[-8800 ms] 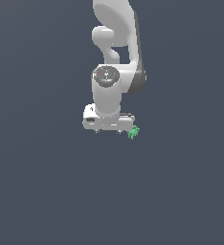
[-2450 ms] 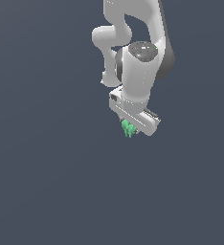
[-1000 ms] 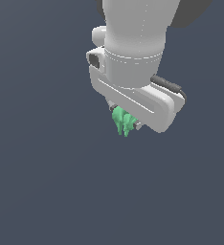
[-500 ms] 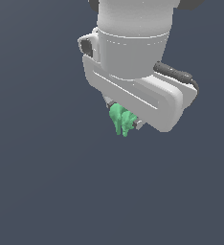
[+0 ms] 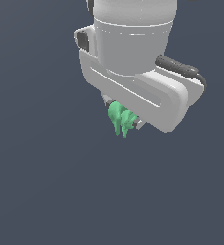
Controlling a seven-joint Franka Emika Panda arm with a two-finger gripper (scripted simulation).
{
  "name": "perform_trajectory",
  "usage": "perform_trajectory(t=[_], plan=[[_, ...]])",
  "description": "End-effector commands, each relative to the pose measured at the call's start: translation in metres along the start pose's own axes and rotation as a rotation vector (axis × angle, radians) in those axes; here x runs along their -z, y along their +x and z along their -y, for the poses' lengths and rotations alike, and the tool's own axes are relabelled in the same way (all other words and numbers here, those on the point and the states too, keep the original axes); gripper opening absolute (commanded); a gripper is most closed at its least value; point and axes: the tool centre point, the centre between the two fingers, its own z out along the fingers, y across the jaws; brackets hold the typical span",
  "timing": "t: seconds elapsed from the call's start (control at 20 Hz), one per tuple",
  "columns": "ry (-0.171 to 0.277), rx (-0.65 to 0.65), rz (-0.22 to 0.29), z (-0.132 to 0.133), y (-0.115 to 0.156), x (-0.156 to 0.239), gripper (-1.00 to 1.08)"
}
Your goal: Pick up the object and move it to a goal position.
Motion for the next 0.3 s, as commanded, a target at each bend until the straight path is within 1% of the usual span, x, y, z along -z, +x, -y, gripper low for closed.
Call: perform_trajectory(t=[0.0,0.25], plan=[[0.0,0.0,0.0,0.0004,0.001,0.0013,-1.0],[0.0,0.0,0.0,0.0008,0.0015,0.0021,-1.0]])
